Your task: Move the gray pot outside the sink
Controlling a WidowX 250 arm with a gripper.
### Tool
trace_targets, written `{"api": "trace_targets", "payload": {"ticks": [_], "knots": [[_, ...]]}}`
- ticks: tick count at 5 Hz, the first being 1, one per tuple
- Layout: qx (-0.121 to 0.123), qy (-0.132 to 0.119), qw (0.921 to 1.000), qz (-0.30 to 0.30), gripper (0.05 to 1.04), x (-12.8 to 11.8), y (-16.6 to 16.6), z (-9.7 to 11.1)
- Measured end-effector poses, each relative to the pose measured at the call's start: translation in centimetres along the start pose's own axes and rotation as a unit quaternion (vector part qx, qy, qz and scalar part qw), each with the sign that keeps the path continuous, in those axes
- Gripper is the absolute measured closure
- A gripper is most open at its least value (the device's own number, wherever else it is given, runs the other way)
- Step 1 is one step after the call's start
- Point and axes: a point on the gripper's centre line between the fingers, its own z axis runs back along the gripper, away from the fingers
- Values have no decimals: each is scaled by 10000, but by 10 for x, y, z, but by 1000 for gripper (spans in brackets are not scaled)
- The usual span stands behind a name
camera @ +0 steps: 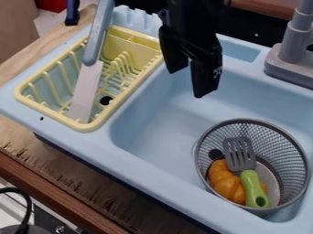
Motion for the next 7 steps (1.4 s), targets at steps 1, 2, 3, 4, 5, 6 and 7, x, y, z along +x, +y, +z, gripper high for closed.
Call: {"api": "trace_targets", "payload": {"ticks": [1,2,3,4,5,6,7], "knots": [[-74,127,9999,30,86,-4,-2,-7],[-266,257,9993,-64,86,-8,-19,-15],[-520,132,9985,-65,86,-12,-37,-20],[-702,8,9974,-168,86,-12,-49,-14],[-427,141,9985,-311,86,-11,-60,-26],[-173,262,9994,-167,86,-10,-66,-39],[-190,531,9984,96,130,-13,-63,-49]]}}
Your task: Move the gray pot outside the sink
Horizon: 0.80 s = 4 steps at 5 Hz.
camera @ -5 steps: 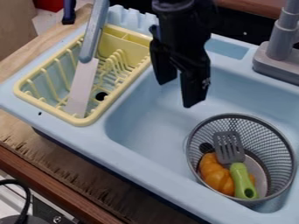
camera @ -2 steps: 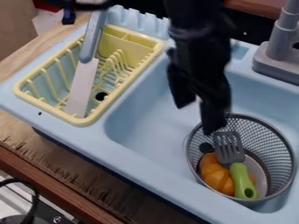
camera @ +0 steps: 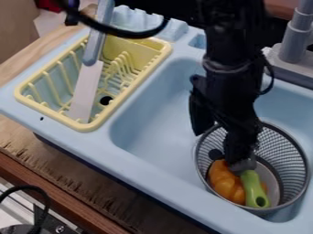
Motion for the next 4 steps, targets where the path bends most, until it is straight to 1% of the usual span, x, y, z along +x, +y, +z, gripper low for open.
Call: {"api": "trace_targets", "payload": {"ticks": [1,2,3,4], "knots": [[-43,-30,9998,202,374,1,3,0],[22,-43,9992,393,670,0,11,1],[98,-112,9984,537,898,-1,16,6],[147,-228,9978,599,1020,-4,23,17]]}}
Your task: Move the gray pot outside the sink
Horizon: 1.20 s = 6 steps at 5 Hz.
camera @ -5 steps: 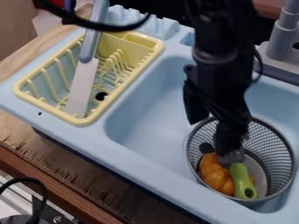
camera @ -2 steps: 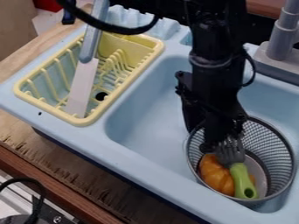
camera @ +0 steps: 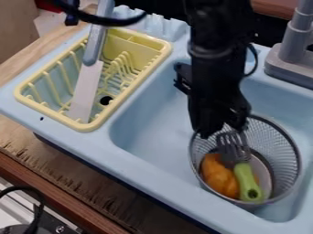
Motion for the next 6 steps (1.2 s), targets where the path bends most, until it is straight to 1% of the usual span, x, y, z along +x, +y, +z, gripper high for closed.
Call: {"api": "trace_targets", "payload": {"ticks": [1,3,4,5,6], "knots": [[-73,-52,9996,286,1029,-4,11,9],[-348,-197,9963,755,1029,5,43,25],[-590,-233,9937,923,1029,5,50,33],[-823,-363,9897,1117,1029,9,59,50],[-819,-458,9870,1308,1029,10,70,57]]}}
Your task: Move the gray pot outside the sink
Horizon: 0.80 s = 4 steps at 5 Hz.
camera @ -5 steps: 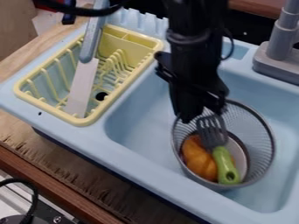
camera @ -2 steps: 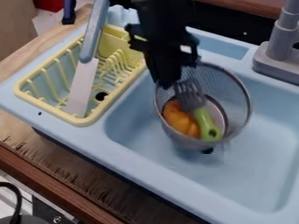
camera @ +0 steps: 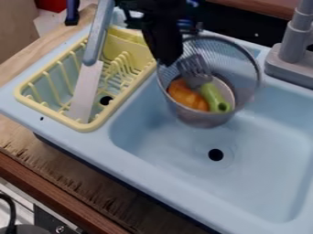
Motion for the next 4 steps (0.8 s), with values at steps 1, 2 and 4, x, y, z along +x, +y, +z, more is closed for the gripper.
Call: {"api": "trace_targets", "payload": {"ticks": [1,2,4], "knots": [[-93,-100,9999,62,1029,6,2,7],[-245,-138,9990,354,1029,23,3,11],[-326,-225,9959,811,1029,50,8,7]]}}
